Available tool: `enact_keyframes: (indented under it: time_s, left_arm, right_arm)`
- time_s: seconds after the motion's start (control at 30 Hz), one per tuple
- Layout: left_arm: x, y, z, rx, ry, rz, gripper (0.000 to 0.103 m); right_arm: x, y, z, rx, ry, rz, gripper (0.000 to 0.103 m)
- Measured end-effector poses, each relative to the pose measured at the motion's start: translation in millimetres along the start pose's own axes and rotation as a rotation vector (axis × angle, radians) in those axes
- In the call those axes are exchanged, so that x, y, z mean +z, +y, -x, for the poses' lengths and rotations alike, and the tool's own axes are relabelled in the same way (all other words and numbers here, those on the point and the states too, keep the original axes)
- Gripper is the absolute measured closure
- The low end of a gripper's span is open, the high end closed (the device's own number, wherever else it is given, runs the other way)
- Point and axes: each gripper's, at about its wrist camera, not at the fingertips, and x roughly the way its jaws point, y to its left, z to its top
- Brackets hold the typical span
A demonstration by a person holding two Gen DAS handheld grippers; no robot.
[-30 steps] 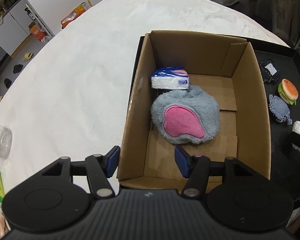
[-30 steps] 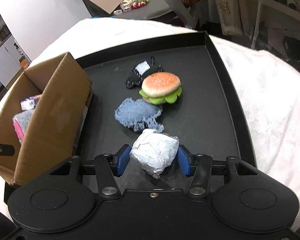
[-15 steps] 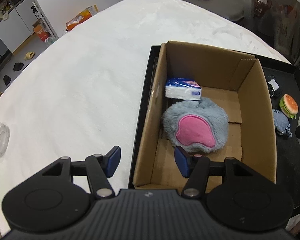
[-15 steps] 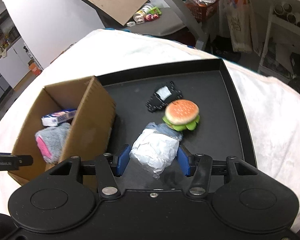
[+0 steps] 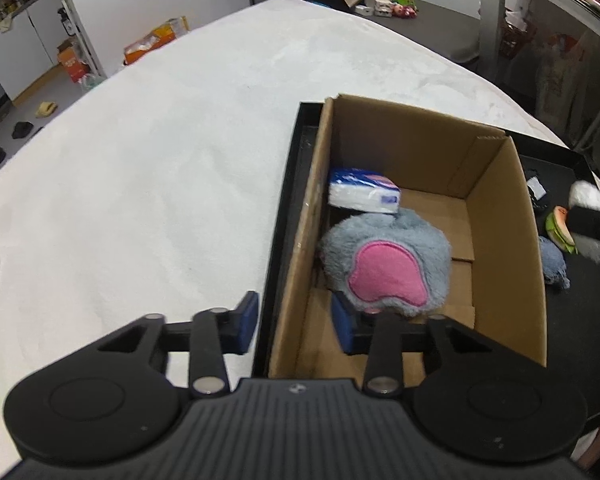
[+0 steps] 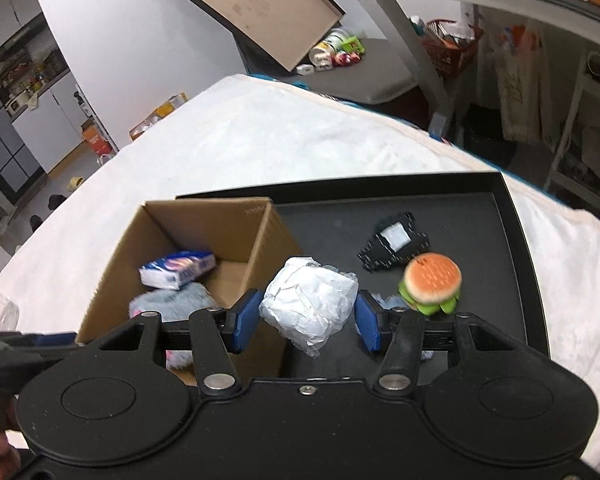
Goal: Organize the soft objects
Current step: 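Carry the white tissue into the box beside the plush and release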
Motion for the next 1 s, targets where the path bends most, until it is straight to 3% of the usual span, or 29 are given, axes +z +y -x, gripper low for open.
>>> enact_keyframes:
  time_s: [0.2, 0.47, 0.87, 1.0]
  left_arm:
    - [-3.8, 0.5, -5.4, -0.028, 0.007, 0.004, 0.092]
    - [-5.4, 11.5, -4.6, -0.049, -0.002, 0.023, 0.093]
    - [-8.0, 13.7, -2.6, -0.079, -0.007, 0.044, 0.093]
    - [-8.5, 13.6, -3.1, -0.078, -0.007, 0.045, 0.093]
  right_arm:
    - [8.7, 16.5, -0.1, 0.003, -0.027, 0.048, 0.052]
    - [18.6, 45.0, -9.8, 0.026, -0.029, 0.17, 0.052]
    - [17.2, 74.6, -30.6, 0.068, 0.044, 0.316, 0.052]
    - [16.3, 81.8, -34.6, 0.069, 0.054, 0.367, 0.046]
